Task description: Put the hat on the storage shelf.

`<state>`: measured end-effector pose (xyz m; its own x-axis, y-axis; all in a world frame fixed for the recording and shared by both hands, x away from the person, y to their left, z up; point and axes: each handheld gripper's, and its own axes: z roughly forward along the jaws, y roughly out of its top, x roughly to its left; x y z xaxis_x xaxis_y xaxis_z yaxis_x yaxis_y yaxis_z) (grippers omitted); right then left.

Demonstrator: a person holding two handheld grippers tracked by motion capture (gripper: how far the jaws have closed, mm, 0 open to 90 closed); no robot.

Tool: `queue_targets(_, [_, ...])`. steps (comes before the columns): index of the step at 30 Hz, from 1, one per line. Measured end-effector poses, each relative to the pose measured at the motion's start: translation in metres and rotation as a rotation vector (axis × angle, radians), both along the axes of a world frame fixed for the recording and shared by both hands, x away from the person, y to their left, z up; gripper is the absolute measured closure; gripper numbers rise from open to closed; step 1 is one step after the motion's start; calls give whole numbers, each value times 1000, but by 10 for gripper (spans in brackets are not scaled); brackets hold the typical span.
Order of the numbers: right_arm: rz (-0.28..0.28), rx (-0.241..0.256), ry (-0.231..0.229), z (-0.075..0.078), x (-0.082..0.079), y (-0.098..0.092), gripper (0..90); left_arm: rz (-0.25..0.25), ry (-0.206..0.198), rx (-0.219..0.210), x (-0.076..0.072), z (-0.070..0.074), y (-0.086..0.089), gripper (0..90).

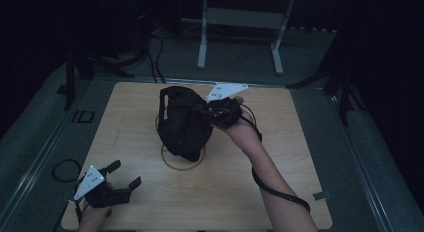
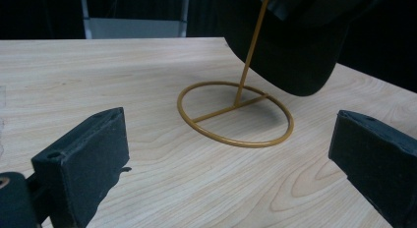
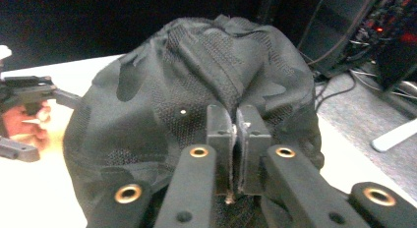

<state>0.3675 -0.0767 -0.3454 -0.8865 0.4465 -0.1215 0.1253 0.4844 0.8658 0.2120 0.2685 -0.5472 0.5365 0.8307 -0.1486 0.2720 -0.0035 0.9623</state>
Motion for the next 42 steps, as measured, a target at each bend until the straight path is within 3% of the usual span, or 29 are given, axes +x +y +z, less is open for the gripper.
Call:
queue_targets(6, [0, -10, 0, -3, 0, 5, 747, -6, 0, -3, 0, 0, 0, 22])
queue_targets(13, [24, 6, 27, -3, 2, 6, 575, -13, -2, -4, 0, 0, 0, 22])
queue_targets(20, [13, -13, 6, -2, -1, 8, 481, -13, -3, -16, 0, 0, 1, 22])
queue_targets(30, [1, 27, 46, 0, 2, -8, 388, -16, -1, -20, 0, -1, -1, 22])
queue_targets(38, [9, 35, 40, 0, -4, -19, 267, -15, 4, -15, 1, -2, -1, 22])
queue_targets(42, [4, 77, 61, -2, -3, -30, 172, -16, 4, -15, 1, -2, -1, 22])
